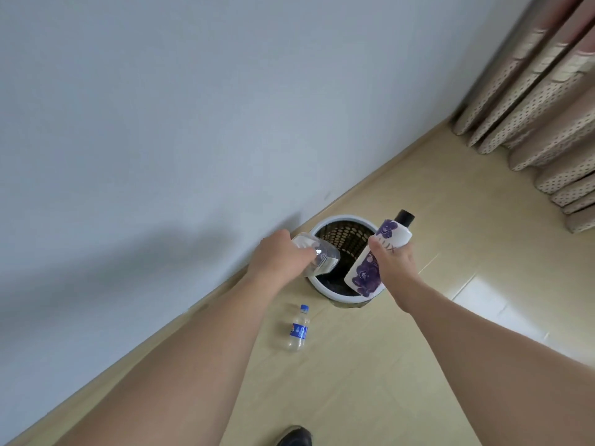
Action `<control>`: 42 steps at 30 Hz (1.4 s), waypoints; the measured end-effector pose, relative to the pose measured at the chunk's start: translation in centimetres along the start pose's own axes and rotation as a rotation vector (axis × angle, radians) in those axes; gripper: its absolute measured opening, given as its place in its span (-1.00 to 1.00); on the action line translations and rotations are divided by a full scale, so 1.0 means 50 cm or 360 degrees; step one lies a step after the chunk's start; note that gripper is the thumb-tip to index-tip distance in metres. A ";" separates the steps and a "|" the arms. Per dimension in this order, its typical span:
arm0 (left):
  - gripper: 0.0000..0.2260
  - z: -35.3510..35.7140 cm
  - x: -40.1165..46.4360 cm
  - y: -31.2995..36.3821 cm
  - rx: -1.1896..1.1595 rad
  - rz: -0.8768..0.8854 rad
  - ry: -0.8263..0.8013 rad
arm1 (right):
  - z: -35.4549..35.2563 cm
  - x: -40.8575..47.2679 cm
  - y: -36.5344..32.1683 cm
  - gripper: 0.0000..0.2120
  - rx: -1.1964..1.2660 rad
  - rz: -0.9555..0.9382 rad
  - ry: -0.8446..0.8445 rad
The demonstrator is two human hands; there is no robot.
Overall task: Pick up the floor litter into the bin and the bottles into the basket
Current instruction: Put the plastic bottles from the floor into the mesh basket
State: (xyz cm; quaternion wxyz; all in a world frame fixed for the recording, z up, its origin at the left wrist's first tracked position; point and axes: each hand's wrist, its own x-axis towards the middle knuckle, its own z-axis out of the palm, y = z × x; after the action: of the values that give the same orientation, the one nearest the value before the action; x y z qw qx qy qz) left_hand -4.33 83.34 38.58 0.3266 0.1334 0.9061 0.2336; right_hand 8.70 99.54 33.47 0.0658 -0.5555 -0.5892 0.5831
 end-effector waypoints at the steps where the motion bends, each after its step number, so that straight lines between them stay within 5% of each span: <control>1: -0.63 0.012 0.019 0.022 0.0022 0.0022 0.0003 | -0.008 0.024 -0.006 -0.47 -0.0037 -0.0039 0.0030; 8: -0.57 0.143 0.142 0.142 0.0285 0.0129 0.0064 | -0.059 0.193 -0.012 -0.41 -0.0373 -0.0294 -0.0073; 12: -0.61 0.226 0.215 0.159 0.0584 0.0203 0.0098 | -0.056 0.297 0.012 -0.66 -0.0577 -0.0339 -0.0146; 19: -0.71 0.334 0.329 0.129 0.0835 0.0223 0.0076 | 0.001 0.446 0.119 -0.82 -0.1054 -0.0580 -0.0351; 25: -0.73 0.419 0.408 0.066 0.0969 0.0333 0.0094 | 0.045 0.532 0.215 -0.62 -0.1312 -0.0714 -0.0468; 36: -0.70 0.509 0.559 -0.006 0.1122 0.0604 0.0200 | 0.146 0.650 0.302 -0.62 -0.1622 -0.0797 -0.0519; 42: -0.66 0.551 0.604 -0.054 0.1088 0.0674 0.0195 | 0.170 0.699 0.343 -0.35 -0.1842 -0.0715 -0.0517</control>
State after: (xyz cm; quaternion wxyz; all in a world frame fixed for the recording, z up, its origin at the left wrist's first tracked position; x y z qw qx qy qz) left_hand -9.23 102.22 2.54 0.1534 0.4038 0.9018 -0.0114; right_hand -0.61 114.77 -2.14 -0.2143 -0.2687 -0.9131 0.2195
